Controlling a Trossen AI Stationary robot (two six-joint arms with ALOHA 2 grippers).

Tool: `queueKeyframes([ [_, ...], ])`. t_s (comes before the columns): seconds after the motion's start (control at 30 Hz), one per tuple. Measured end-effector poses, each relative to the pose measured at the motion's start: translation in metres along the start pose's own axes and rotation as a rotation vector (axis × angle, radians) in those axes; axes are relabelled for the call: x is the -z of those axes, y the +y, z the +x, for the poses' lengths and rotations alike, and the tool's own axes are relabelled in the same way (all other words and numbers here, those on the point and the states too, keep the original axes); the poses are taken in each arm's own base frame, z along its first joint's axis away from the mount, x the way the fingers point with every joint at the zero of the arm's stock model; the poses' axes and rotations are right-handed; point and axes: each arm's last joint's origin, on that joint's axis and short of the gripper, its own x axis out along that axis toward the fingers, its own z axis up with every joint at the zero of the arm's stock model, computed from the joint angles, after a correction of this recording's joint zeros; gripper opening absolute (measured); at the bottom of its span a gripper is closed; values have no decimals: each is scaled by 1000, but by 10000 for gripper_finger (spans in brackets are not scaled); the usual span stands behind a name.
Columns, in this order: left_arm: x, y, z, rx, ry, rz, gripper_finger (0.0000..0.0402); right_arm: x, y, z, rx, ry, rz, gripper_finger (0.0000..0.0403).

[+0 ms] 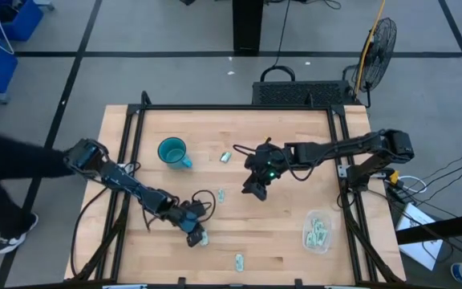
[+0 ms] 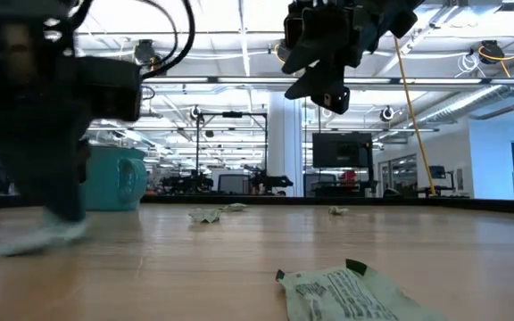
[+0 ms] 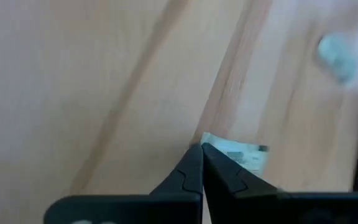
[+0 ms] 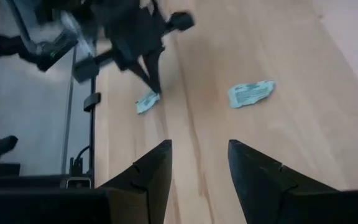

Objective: Pick and place Stevia / Truvia into bins
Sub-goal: Put the stevia packet into the transparent container

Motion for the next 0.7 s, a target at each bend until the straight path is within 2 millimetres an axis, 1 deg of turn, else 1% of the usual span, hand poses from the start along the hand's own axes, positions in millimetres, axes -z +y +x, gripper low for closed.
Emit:
queueKeyframes([
  [0.1, -17, -4, -11, 25, -88, -8, 3, 2, 3, 1, -9, 6, -9, 151],
  [0.17, -29, -3, -19, 19, -146, -22, 2, 2, 5, 2, -13, -2, -5, 151],
  [0.33, -68, -4, -45, -4, -322, -28, 2, -3, 9, 2, -33, -62, -24, 151],
  [0.37, -78, -6, -50, 3, -365, -26, 2, -4, 10, 2, -39, -72, -23, 151],
  [0.47, -103, -10, -66, 0, -455, 11, 1, -7, 12, 1, -58, -99, -15, 151],
  [0.53, -120, -17, -76, 10, -512, 57, 1, -7, 12, 1, -74, -90, -4, 151],
  [0.7, -150, -28, -98, 1, -599, 149, 1, -7, 15, 1, -158, -56, -16, 151],
])
